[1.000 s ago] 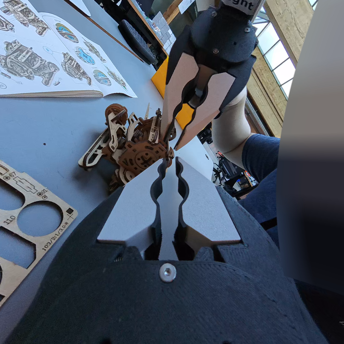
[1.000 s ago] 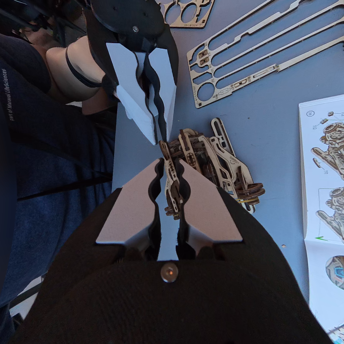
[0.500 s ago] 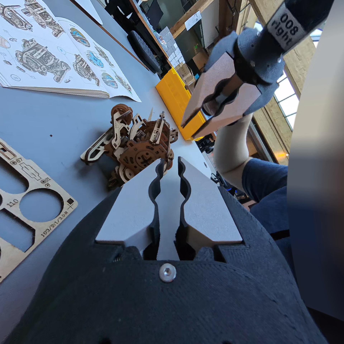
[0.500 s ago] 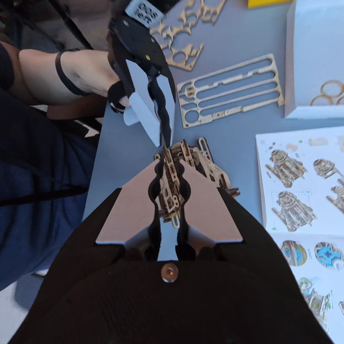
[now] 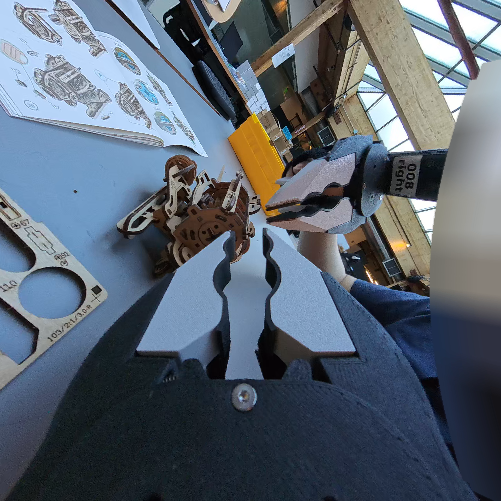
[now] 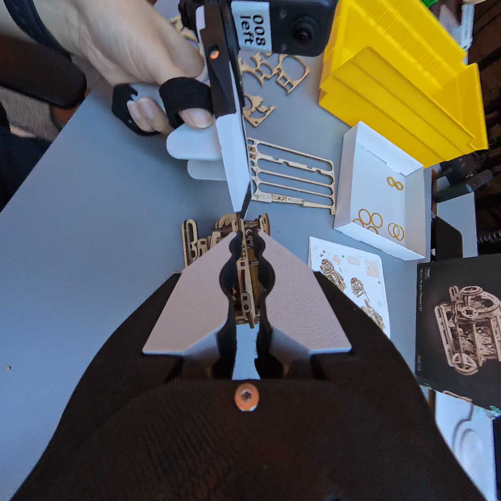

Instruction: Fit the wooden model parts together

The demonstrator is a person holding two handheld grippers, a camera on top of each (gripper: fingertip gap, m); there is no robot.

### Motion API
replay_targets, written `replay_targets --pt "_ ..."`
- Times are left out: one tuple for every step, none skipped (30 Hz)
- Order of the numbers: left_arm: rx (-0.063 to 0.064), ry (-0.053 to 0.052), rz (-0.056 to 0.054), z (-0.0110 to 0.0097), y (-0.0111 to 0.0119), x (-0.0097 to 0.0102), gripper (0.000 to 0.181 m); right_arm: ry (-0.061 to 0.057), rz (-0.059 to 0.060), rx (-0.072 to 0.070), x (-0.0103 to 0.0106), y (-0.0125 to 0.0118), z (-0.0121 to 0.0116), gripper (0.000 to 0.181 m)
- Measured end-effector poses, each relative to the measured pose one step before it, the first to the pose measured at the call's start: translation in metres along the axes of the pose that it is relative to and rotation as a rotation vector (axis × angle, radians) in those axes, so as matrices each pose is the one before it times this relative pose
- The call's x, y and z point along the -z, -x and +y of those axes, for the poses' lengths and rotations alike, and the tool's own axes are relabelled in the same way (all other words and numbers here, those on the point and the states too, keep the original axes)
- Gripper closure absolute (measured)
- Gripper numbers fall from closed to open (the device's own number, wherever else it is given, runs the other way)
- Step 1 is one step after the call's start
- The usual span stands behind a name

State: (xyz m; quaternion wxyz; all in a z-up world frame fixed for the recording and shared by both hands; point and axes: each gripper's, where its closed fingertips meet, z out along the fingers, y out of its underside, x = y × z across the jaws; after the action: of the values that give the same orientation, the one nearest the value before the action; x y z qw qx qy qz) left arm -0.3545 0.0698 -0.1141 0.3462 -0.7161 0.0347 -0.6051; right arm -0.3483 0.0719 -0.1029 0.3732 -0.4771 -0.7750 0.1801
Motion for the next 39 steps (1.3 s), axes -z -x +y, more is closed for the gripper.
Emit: replay_targets --pt "0.0118 -0.0046 0.0128 0.0001 -0.00085 -0.0004 0.163 0.0297 -0.0124 0.0205 -0.00111 0.00062 -0.00028 0.175" --pt "0.0103 -0.0091 0.0098 -0.00029 -0.00023 -0.00016 0.163 0.0254 -0.0108 0.0166 -0.00146 0.00043 -0.00023 0.175" --pt "0.0066 -0.0095 0.0079 -0.00051 0.00005 0.00006 0.163 0.0255 -0.0147 0.0124 -0.00142 0.00141 0.00031 0.176" --pt "0.0073 -0.005 0.0055 -0.00002 0.00064 0.00003 0.163 0.0233 -0.0031 0.0115 -0.00126 0.00004 0.00075 0.175" --pt "0.0092 -0.005 0.0075 -0.00015 0.00041 -0.00004 0.162 0.0183 -0.0052 0.012 -0.00113 0.00055 0.00074 0.175" --pt "0.0085 -0.0064 0.0093 -0.00049 -0.00007 0.0 0.162 0.0144 -0.0083 0.0076 -0.00099 0.00124 0.00054 0.176" --pt "0.0077 -0.0033 0.0074 -0.00017 -0.00013 -0.00018 0.162 0.0073 -0.002 0.0051 -0.00067 0.00022 -0.00022 0.176" --pt "0.0034 0.0011 0.0031 0.00011 0.00006 -0.00044 0.162 0.003 -0.0017 0.0012 -0.0006 0.00002 -0.00051 0.176" --pt "-0.0025 0.0034 -0.0032 0.00037 0.00049 -0.00057 0.162 0.0043 -0.0139 -0.0048 -0.00074 0.00168 -0.00014 0.175" --pt "-0.0043 0.0047 -0.0045 0.00036 0.00047 -0.00094 0.162 0.0053 -0.0078 -0.0051 -0.00065 0.00085 -0.00019 0.175" --pt "-0.0034 0.0058 -0.0022 0.00054 -0.00005 -0.00105 0.162 0.0048 0.0043 -0.0011 -0.0005 -0.00084 0.00001 0.175" --pt "-0.0006 0.0073 -0.0036 0.00064 0.00024 -0.00093 0.161 0.0075 -0.0021 0.0019 -0.00055 0.00027 0.00066 0.176" --pt "0.0009 0.0061 -0.0029 0.00033 0.00034 -0.00092 0.161 0.0043 0.002 0.0027 -0.00058 -0.00016 0.00036 0.177" --pt "0.0007 0.0029 -0.0011 -0.00007 0.00028 -0.0006 0.16 0.0016 0.0031 0.0008 -0.00089 -0.00063 0.00017 0.178" --pt "0.0016 0.001 0.0002 -0.00023 0.0003 -0.00042 0.16 0.0089 -0.0043 -0.0028 -0.00098 0.00025 0.00137 0.178" --pt "0.0034 -0.0001 0.0002 -0.00018 0.00017 -0.00018 0.159 0.0113 -0.0025 -0.0017 -0.00072 0.00011 0.00166 0.178" --pt "0.0045 -0.001 -0.0001 -0.00023 0.00044 0.00017 0.159 0.0016 0.0015 0.0011 -0.00017 -0.00012 0.00024 0.178" --pt "0.0043 -0.0016 0.0008 -0.00022 0.00015 0.00021 0.159 -0.0016 0.0017 0.0013 0.00018 0.0 -0.00021 0.179" --pt "0.0044 -0.0024 0.0008 -0.00025 0.00021 0.00029 0.159 -0.0008 0.0018 0.0017 0.00006 0.00011 0.0001 0.179" --pt "0.0047 -0.0019 0.0011 -0.00024 -0.00005 0.00001 0.159 -0.0026 0.0011 0.0014 -0.00002 0.00018 -0.00003 0.179" --pt "0.0037 -0.0005 -0.0003 0.00011 -0.00009 0.00002 0.159 -0.0002 -0.0017 -0.0012 -0.00008 0.00023 0.00037 0.179" --pt "0.0023 -0.0014 -0.0006 -0.00017 -0.00032 -0.00015 0.158 0.0026 0.0005 -0.0024 0.00011 -0.00024 0.00075 0.178" --pt "0.0012 -0.0004 -0.0017 0.00001 -0.00022 -0.00003 0.158 0.0009 0.0031 -0.0003 0.00057 -0.00076 0.00043 0.177" --pt "0.001 0.0001 -0.0018 0.00006 -0.00042 0.00004 0.157 0.0028 0.0014 -0.0008 0.00086 -0.00041 0.00067 0.177" --pt "0.0 -0.0015 -0.0015 -0.00004 -0.00044 0.00011 0.156 0.0022 0.0011 -0.0031 0.00089 -0.00049 0.00054 0.177" --pt "-0.0008 -0.002 -0.0025 -0.00025 -0.00029 0.00003 0.155 -0.0046 -0.0007 -0.0027 0.00051 0.00002 -0.0005 0.177" --pt "-0.0013 -0.0023 -0.0023 -0.00039 -0.00001 0.00001 0.155 -0.0072 -0.0047 -0.0007 -0.00022 0.00081 -0.00061 0.177" --pt "0.0 -0.0002 -0.0013 -0.00007 0.0001 -0.00024 0.155 0.0016 -0.0065 -0.0006 -0.00071 0.0011 0.00085 0.179" --pt "0.0026 0.0004 -0.0007 -0.00004 0.00031 -0.00033 0.155 0.0046 -0.0012 -0.0006 -0.00078 0.0001 0.00121 0.179" --pt "0.0049 -0.0015 -0.0011 -0.00016 0.00068 -0.00028 0.155 -0.0016 0.0008 -0.0005 -0.00038 -0.00021 0.00007 0.179" --pt "0.0066 -0.0013 0.001 0.00004 0.00041 0.00001 0.156 -0.001 -0.0005 -0.0035 0.00012 -0.00022 -0.00001 0.179" --pt "0.0083 0.0025 0.0027 0.00065 0.00024 0.00006 0.157 -0.0007 -0.0015 -0.0064 0.00005 0.00008 0.00012 0.18" --pt "0.0058 0.0036 0.0005 0.00092 0.00044 0.00014 0.158 -0.0019 -0.0007 -0.0027 -0.00008 0.00024 -0.00014 0.18" --pt "0.0016 -0.0004 -0.0011 0.00037 0.0005 0.0003 0.158 -0.0031 0.0027 0.0005 -0.00009 0.00015 -0.00025 0.18" --pt "0.0007 -0.0003 -0.0009 0.00025 0.00027 0.00007 0.158 -0.0023 0.0017 -0.0003 -0.00033 0.00026 -0.00015 0.18" --pt "0.0022 -0.0004 0.0001 0.00008 0.0001 0.0002 0.159 -0.0004 0.0014 -0.0004 -0.00016 0.00016 -0.00012 0.18" --pt "0.0039 -0.0009 0.0005 -0.00028 0.00007 0.00012 0.158 0.0007 0.0035 0.0025 -0.00019 -0.00015 -0.00009 0.18" --pt "0.0025 0.0001 -0.0007 -0.00005 0.00017 -0.00008 0.158 0.0014 0.0019 0.0029 -0.00009 -0.00017 0.00006 0.18" --pt "0.0002 0.0023 -0.0022 0.00028 0.00021 -0.00007 0.158 0.002 -0.0015 0.0001 -0.00011 0.00021 0.00006 0.18"
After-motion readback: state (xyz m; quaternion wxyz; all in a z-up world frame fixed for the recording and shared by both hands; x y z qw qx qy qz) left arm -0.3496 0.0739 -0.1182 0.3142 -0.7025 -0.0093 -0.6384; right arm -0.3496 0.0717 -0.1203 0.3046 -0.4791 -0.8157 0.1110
